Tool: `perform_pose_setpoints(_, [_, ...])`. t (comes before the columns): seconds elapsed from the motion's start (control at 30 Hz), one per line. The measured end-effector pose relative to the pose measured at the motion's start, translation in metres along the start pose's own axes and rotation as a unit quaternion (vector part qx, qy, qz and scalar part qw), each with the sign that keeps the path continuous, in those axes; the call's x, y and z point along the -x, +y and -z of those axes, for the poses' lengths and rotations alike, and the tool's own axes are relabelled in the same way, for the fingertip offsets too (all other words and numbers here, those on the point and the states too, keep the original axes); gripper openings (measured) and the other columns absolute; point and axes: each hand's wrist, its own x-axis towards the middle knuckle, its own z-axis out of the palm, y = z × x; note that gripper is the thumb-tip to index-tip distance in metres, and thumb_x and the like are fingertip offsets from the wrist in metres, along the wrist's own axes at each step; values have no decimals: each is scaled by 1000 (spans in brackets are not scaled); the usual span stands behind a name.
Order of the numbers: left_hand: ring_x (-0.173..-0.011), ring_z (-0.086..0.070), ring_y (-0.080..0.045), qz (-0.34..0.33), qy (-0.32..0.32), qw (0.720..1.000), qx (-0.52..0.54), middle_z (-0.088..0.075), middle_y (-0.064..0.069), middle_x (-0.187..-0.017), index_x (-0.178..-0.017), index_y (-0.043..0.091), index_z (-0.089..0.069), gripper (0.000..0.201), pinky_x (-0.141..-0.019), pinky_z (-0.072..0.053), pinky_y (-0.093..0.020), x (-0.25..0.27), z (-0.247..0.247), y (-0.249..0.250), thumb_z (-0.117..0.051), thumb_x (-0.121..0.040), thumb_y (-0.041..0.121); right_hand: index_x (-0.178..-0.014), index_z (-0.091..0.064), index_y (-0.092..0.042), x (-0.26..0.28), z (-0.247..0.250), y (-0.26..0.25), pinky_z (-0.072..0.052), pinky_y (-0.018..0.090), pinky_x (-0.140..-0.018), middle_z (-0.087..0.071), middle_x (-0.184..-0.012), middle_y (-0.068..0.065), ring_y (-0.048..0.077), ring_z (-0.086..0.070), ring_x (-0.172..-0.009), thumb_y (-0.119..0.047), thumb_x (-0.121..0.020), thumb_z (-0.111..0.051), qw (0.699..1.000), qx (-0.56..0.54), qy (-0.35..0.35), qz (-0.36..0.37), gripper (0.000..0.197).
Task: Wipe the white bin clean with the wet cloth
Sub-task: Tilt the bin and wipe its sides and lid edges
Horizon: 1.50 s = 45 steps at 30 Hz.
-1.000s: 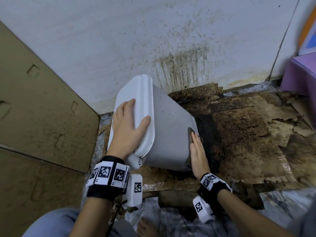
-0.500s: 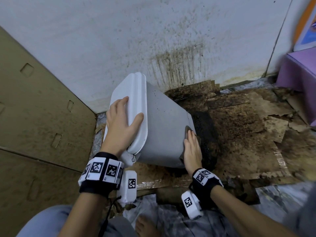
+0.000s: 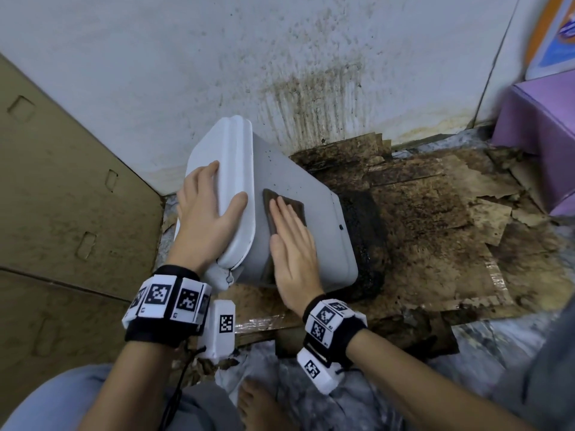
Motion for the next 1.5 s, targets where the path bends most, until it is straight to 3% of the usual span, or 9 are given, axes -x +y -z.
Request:
perform_pose_setpoints(0.17, [-144,-23,-16,0,3,1000,11,-32,-2,-155,-155,22,-32,84,-117,-20,-36,0,3,-1,-45,-82,61,-158,-26,-30,7,9,41,-16,38,-125,-22,-166,-12,4,-14,-153,-37,-106,-23,1000,8,0,-24,53])
perform_pose_setpoints(0.3, [-144,-24,-16,6,1,1000,14,-33,0,-154,-155,23,-33,86,-121,-22,-41,0,4,-3,-43,-80,64,-158,-27,-29,21,15,86,-15,40,-126,-21,-165,-15,2,-11,-153,-46,-105,-18,994,-4,15,-112,56])
perform_pose_setpoints(0.43, [-144,-23,-14,-1,5,1000,20,-34,0,-153,-154,23,-34,85,-119,-21,-37,0,3,-2,-44,-80,64,-158,-24,-30,27,21,108,-8,38,-127,-16,-167,-10,0,-7,-152,-41,-105,-19,979,-22,28,-200,54])
perform_pose_setpoints(0.63, [-143,-23,-13,-8,8,1000,19,-34,0,-153,-154,23,-34,75,-116,-20,-33,0,1,3,-51,-88,53,-160,-21,-25,16,13,103,-1,35,-125,-12,-169,0,15,-5,-155,-36,-108,-26,931,-64,85,-348,53])
perform_pose_setpoints(0.9, [-144,-23,-14,-1,7,1000,11,-31,2,-156,-155,23,-32,74,-114,-19,-32,1,0,6,-49,-88,52,-159,-22,-18,10,10,96,-3,32,-123,-17,-168,2,18,-11,-154,-45,-93,-22,926,-48,84,-364,72])
perform_pose_setpoints(1.03, [-144,-22,-13,-5,9,1000,4,-31,1,-156,-155,23,-32,75,-116,-18,-33,0,-2,8,-49,-88,52,-159,-24,-14,5,9,76,-2,35,-125,-18,-167,4,19,-11,-154,-35,-103,-30,924,-54,102,-365,60])
perform_pose_setpoints(1.17, [-144,-22,-14,-4,10,1000,0,-30,1,-156,-156,23,-31,76,-116,-18,-33,-2,-2,7,-48,-87,51,-159,-25,-19,-2,0,35,-1,37,-126,-17,-168,-1,11,-9,-154,-42,-98,-28,926,-100,112,-347,65])
perform_pose_setpoints(1.37, [-143,-23,-17,-6,13,1000,-9,-31,-3,-156,-156,19,-31,78,-119,-19,-37,0,-2,5,-46,-87,52,-160,-15,-32,-4,-6,-42,3,33,-125,-5,-167,-16,-5,3,-149,-47,-91,-19,956,-153,35,-248,70])
perform_pose_setpoints(1.5, [-143,-23,-15,-3,14,1000,-5,-31,-2,-155,-156,19,-31,80,-117,-18,-33,0,-2,2,-45,-86,53,-158,-13,-41,2,-8,-47,4,28,-123,-2,-168,-16,-6,6,-150,-51,-92,-8,982,-95,8,-161,67])
